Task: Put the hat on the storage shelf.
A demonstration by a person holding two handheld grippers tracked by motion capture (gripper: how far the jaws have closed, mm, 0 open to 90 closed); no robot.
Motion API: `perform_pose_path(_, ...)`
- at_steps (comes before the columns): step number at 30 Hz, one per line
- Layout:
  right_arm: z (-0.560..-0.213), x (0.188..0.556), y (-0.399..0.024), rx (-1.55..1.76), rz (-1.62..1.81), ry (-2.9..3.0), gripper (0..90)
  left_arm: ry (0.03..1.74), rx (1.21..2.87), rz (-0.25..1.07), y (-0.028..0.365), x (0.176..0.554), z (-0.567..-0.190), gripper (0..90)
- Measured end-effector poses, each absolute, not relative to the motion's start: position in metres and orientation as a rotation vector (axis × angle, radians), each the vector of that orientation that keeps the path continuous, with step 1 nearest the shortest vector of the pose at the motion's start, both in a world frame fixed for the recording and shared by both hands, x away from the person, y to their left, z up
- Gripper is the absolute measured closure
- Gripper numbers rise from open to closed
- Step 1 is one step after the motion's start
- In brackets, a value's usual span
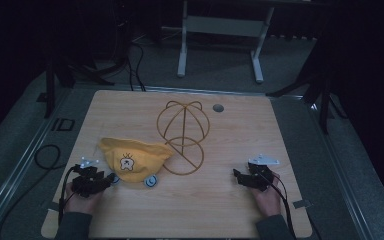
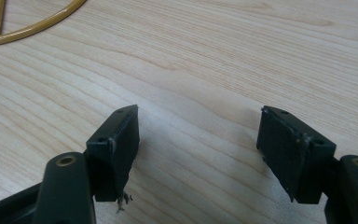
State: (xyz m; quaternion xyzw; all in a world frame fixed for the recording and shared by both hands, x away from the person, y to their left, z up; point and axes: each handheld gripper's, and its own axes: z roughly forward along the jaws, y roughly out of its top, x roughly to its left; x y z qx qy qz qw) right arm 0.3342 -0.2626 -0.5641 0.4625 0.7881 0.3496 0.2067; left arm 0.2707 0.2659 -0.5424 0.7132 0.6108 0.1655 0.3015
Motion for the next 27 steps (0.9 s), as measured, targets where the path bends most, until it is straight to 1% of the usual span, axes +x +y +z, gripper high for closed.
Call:
perform_pose_path(8, -0.5641, 0.3342, -0.2626, 1.288, 0.974, 2.195, 29.6, 1.625, 1.922, 0.445, 0.2626, 0.271, -0.5456, 54.8)
perform_pose_path(16, -0.5641, 0.3341, -0.2626, 1.288, 0.974, 2.195, 29.6, 1.644, 1.914, 0.431, 0.2619, 0.2701, -0.5467, 56.5)
perform_pose_path(18, -0.5641, 0.3341, -0.2626, 1.288, 0.974, 2.195, 29.6, 1.641, 1.914, 0.428, 0.2608, 0.2695, -0.5467, 59.1)
perform_pose_path(23, -0.5641, 0.3342, -0.2626, 1.288, 0.974, 2.195, 29.5, 1.633, 1.915, 0.376, 0.2599, 0.268, -0.5447, 73.8)
perform_pose_path(25, -0.5641, 0.3342, -0.2626, 1.288, 0.974, 2.195, 29.5, 1.635, 1.921, 0.379, 0.26, 0.2673, -0.5438, 80.7)
perform_pose_path(26, -0.5641, 0.3342, -0.2626, 1.288, 0.974, 2.195, 29.5, 1.64, 1.917, 0.373, 0.26, 0.2663, -0.5424, 80.7)
perform_pose_path(27, -0.5641, 0.3342, -0.2626, 1.288, 0.974, 2.195, 29.5, 1.64, 1.918, 0.372, 0.2601, 0.266, -0.5418, 83.8)
